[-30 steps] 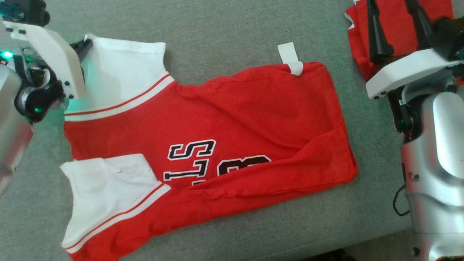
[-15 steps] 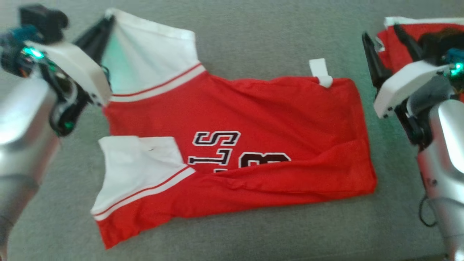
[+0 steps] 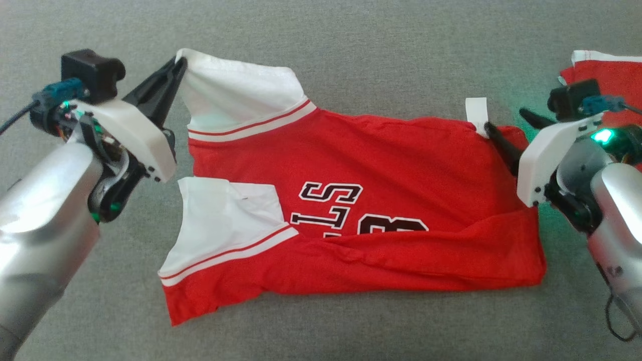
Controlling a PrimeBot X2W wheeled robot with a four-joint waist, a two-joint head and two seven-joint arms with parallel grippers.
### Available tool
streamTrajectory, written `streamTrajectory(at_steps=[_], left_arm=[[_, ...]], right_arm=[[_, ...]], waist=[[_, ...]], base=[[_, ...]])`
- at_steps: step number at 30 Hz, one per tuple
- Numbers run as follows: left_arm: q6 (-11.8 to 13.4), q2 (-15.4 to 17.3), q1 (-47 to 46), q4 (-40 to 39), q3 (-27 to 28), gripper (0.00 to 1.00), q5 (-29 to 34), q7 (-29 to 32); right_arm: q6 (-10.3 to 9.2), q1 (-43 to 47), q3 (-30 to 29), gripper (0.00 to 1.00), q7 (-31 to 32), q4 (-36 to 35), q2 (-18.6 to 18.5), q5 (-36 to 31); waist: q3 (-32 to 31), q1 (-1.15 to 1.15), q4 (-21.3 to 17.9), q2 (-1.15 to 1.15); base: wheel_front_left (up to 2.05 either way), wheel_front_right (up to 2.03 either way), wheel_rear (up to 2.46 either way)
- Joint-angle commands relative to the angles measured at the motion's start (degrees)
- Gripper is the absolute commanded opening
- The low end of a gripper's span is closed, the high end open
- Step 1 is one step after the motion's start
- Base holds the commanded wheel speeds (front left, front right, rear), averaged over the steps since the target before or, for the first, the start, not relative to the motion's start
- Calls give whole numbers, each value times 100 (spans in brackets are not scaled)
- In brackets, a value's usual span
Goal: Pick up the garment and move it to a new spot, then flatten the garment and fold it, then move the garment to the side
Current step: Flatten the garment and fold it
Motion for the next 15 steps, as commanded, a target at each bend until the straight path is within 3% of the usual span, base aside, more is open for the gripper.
streamTrajectory(at_steps=[1,15], left_arm=[[40,298,-177,-147,208,0,8,-52],[142,314,-201,-482,221,0,-10,-64]], right_arm=[[-4,-115,120,100,52,-110,-170,114],[-4,-375,1100,100,600,135,-641,1008]], waist=[[-9,0,15,0],[119,0,163,0]], base=[[0,0,0],[0,0,0]])
